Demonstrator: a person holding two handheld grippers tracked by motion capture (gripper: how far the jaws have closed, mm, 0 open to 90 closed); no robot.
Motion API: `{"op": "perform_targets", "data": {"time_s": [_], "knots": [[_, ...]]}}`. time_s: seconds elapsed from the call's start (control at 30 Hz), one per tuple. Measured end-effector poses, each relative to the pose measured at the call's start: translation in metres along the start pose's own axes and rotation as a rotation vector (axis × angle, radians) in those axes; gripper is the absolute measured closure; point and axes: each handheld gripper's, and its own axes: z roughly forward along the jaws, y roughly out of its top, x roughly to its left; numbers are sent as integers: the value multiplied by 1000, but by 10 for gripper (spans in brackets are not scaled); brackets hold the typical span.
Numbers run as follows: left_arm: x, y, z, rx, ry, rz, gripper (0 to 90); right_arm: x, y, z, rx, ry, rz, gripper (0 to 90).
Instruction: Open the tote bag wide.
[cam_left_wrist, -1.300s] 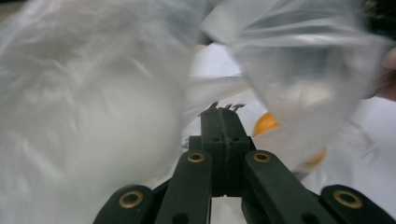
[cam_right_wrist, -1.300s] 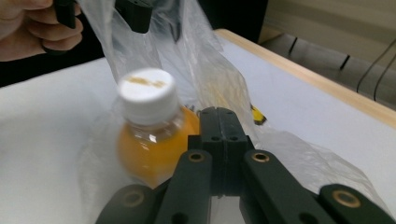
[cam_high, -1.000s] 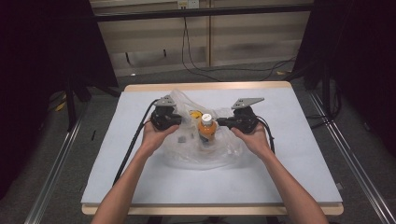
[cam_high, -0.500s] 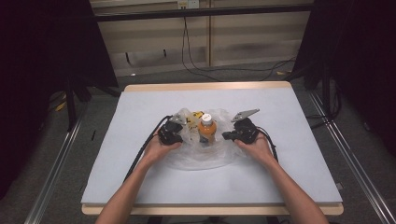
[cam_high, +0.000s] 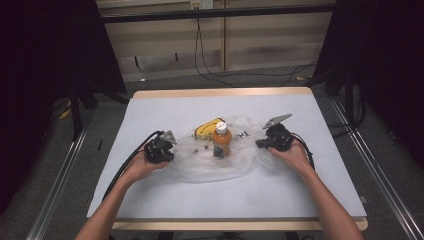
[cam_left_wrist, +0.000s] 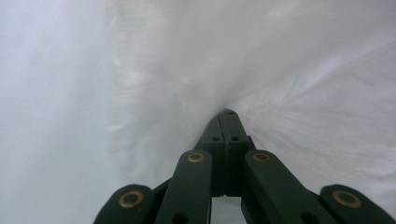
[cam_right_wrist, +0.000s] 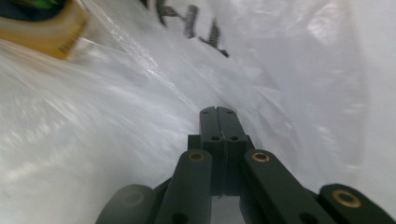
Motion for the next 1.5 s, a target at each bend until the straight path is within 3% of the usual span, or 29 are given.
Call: {"op": "perform_targets", "data": {"time_s": [0.13,0.23,0.47,0.63,0.67,0.73,0.77,0.8,0.93,1.0,1.03,1.07,1.2,1.27,1.37,1.4,1.5], "knots": [[2,-7,-3,-9,-5,-14,900,-7,-6,-7,12,-18,2,900],[0,-7,-5,17,15,24,900,-12,-11,-14,29,-33,-18,900],[0,-9,-6,12,6,7,900,-16,-16,-20,44,-37,-33,900],[4,-18,-6,-72,-17,-43,900,-14,-18,-21,37,-55,-22,900],[5,-21,-5,-112,-26,-66,900,-14,-18,-21,32,-54,-17,900],[5,-21,-7,-122,-34,-77,900,-14,-17,-20,26,-46,-13,900],[5,-20,-13,-168,-33,-82,900,-11,-15,-22,-2,-32,-9,900],[5,-20,-13,-168,-33,-82,900,-9,-12,-23,-22,-22,-7,900],[2,-21,-30,-280,-47,-113,900,-3,-3,-31,-71,1,-16,900],[0,-21,-40,-310,-30,-112,900,-2,-1,-33,-84,4,-18,900],[-4,-21,-48,-354,-33,-111,900,1,4,-38,-116,15,-17,900],[-6,-20,-52,-363,-33,-113,900,2,6,-39,-132,27,-19,900],[-11,-19,-66,-404,-23,-103,900,7,14,-45,-152,38,-33,900],[-16,-10,-78,-442,-32,-77,900,9,17,-45,-154,46,-39,900],[-27,11,-79,-402,-19,-26,900,12,27,-44,-161,55,-50,900],[-27,11,-79,-402,-19,-26,900,14,30,-44,-164,56,-55,900],[-36,38,-72,-371,-33,36,900,16,37,-42,-162,67,-65,900]]}}
